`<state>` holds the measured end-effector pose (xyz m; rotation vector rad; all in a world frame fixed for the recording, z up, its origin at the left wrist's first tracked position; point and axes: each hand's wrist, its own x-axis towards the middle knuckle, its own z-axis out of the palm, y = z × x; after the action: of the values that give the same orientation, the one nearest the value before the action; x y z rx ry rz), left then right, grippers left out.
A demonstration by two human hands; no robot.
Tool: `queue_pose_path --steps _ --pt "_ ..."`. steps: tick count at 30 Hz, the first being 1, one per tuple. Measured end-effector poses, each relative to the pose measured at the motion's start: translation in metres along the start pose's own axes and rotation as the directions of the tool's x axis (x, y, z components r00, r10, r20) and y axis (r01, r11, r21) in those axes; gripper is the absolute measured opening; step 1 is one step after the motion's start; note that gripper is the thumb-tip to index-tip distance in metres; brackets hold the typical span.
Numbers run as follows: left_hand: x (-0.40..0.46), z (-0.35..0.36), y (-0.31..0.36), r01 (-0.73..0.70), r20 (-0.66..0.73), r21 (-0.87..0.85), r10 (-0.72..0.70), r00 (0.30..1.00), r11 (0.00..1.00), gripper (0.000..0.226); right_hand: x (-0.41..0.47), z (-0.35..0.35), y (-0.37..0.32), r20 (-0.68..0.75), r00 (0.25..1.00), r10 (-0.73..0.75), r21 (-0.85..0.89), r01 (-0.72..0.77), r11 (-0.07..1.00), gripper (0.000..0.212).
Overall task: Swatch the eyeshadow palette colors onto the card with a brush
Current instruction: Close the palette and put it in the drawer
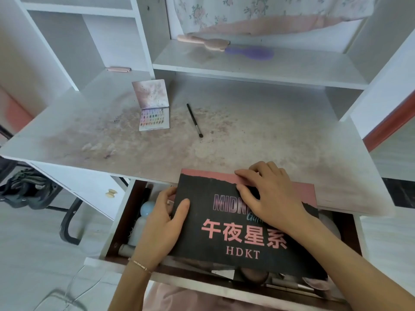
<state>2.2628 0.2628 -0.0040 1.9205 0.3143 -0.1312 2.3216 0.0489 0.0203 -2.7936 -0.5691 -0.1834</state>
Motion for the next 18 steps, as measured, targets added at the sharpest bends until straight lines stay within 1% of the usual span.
queue_pose_path --steps 2,5,9,12,16,18 --pt "0.001 -0.001 0.002 0.010 0.018 -0.041 -0.009 1.000 0.999 0.030 -0.003 0.000 -0.003 0.014 1.000 -0.019 0.033 0.019 0.999 0.034" --pt "-0.002 -0.001 0.009 0.002 0.015 -0.130 0.000 1.000 0.992 0.015 -0.006 -0.003 -0.011 0.018 0.999 -0.049 0.081 0.047 0.996 0.036" --pt "-0.012 -0.010 0.014 -0.068 0.040 -0.102 0.072 0.997 0.992 0.020 -0.010 -0.003 -0.033 0.087 0.992 -0.092 0.203 0.073 0.976 0.046" --pt "-0.017 -0.024 0.014 -0.096 0.013 -0.055 0.097 0.995 0.994 0.016 -0.012 0.004 -0.048 0.115 0.980 -0.164 0.266 0.129 0.955 0.048" --pt "-0.021 -0.043 0.007 -0.038 -0.055 -0.035 0.036 0.998 0.999 0.015 -0.015 0.016 -0.073 0.094 0.965 -0.245 0.294 0.208 0.933 0.046" --pt "-0.022 -0.052 -0.001 -0.010 -0.082 -0.045 0.006 0.997 0.999 0.011 -0.016 0.026 -0.084 0.127 0.943 -0.307 0.285 0.262 0.922 0.046"
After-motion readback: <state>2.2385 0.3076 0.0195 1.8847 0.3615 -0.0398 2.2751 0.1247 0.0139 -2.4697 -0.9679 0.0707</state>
